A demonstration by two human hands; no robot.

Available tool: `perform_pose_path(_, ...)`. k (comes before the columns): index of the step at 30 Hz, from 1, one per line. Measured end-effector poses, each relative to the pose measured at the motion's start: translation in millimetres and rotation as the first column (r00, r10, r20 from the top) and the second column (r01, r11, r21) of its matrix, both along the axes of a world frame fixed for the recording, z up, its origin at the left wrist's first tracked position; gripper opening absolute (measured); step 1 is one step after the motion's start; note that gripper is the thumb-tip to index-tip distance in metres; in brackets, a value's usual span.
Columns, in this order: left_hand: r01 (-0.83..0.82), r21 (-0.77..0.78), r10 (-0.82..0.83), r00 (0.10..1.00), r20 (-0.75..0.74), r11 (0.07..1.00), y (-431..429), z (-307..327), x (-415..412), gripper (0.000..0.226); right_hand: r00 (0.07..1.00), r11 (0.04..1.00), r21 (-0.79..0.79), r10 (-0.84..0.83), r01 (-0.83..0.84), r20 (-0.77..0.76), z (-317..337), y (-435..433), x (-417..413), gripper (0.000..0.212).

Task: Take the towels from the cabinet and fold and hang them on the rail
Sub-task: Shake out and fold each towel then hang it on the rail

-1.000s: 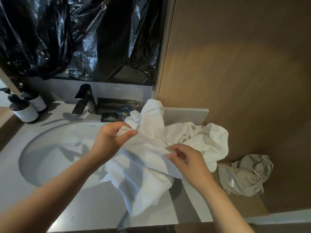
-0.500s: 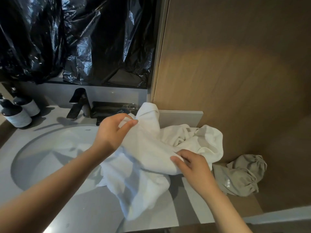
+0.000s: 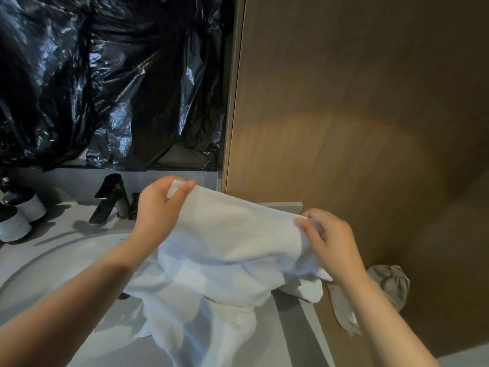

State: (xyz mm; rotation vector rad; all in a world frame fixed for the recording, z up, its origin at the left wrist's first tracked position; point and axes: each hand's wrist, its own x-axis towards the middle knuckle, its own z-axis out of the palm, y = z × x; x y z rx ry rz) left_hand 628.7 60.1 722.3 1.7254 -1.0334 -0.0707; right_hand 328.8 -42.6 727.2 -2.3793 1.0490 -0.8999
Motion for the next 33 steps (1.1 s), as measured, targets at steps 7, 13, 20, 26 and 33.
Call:
perform_pose_path(7, -0.048, -0.19, 0.034, 0.996, -0.079, 0.981, -29.0, 92.7, 16.8, 0.017, 0.999, 0.923, -0.385, 0.01, 0.006, 0.038, 129.6, -45.7, 33.7, 0.021)
perform_pose_path(13, -0.077, -0.448, 0.073, 0.997, -0.026, 0.891, -50.5, 192.6, 19.1, 0.021, 0.99, 0.871, -0.489, 0.026, 0.044, 0.136, 228.0, -66.3, 48.1, 0.017)
perform_pose_path(20, -0.045, -0.659, 0.261, 0.937, 0.233, 0.751, -43.5, 238.6, -2.1, 0.017, 0.991, 0.772, -0.632, 0.026, 0.064, 0.132, 283.4, -68.7, 52.0, 0.009)
perform_pose_path(26, -0.053, -0.621, 0.217, 0.957, 0.192, 0.782, -51.0, 240.2, 13.4, 0.015, 0.979, 0.601, -0.772, -0.134, 0.205, 0.155, 287.8, -88.4, 45.3, 0.019)
perform_pose_path(33, -0.1, -0.587, 0.305, 0.916, 0.261, 0.803, -53.7, 235.9, -0.1, 0.017, 0.989, 0.77, -0.625, -0.056, 0.129, 0.135, 276.5, -87.5, 46.2, 0.047)
